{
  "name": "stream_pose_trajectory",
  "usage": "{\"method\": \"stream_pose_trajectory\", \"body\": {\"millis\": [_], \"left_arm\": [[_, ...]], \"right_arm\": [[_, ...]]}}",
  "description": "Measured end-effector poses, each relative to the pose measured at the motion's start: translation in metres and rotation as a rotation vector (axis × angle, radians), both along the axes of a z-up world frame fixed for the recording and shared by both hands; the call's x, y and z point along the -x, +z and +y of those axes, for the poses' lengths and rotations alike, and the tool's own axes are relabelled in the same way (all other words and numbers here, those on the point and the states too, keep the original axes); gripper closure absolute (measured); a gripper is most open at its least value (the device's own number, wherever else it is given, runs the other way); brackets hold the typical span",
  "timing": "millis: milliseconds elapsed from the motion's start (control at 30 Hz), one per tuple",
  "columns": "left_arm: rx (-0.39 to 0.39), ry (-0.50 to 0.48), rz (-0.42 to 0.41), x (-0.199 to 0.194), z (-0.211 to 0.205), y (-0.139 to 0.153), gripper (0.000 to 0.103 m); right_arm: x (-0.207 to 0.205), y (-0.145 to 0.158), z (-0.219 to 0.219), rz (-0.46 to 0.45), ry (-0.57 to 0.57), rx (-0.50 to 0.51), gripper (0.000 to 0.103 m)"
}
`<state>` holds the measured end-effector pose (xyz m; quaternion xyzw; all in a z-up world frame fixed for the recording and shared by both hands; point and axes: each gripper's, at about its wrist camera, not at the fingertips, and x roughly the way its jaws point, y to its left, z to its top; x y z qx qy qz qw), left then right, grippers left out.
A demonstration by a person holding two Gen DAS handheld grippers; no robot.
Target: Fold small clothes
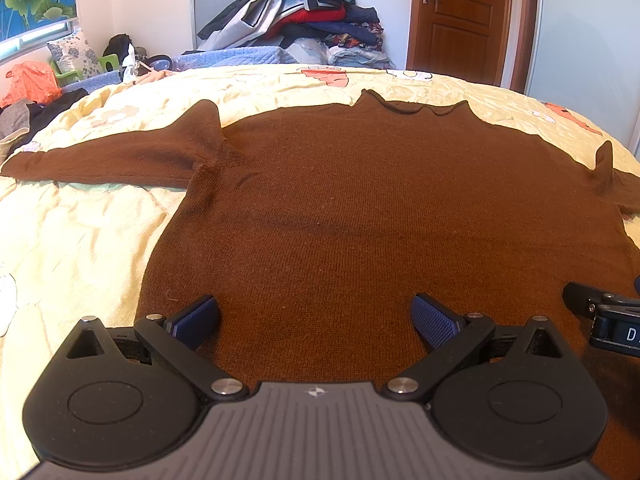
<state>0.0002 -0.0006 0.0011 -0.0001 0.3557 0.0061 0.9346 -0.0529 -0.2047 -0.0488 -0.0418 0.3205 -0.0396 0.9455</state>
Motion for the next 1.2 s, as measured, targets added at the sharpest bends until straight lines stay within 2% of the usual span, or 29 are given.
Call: {"method": "stream_pose_trajectory", "body": {"millis": [1100,1133,1200], "left_arm": [[0.001,0.000,-0.001,0.000,0.000,0.000,0.000],[0.000,0.000,-0.001,0.000,0.000,0.000,0.000],[0.001,0.000,-0.001,0.000,0.001,0.000,0.000]], "right_arm": [[-0.002,0.002,-0.005,0.005,0.008,-0.003,0.000],[-0.003,0.005,-0.008,0.011,0.034,-0.017,0.000],[-0.004,0.016,-0.028,-0.012,0.058,-0.124,0.000]]}}
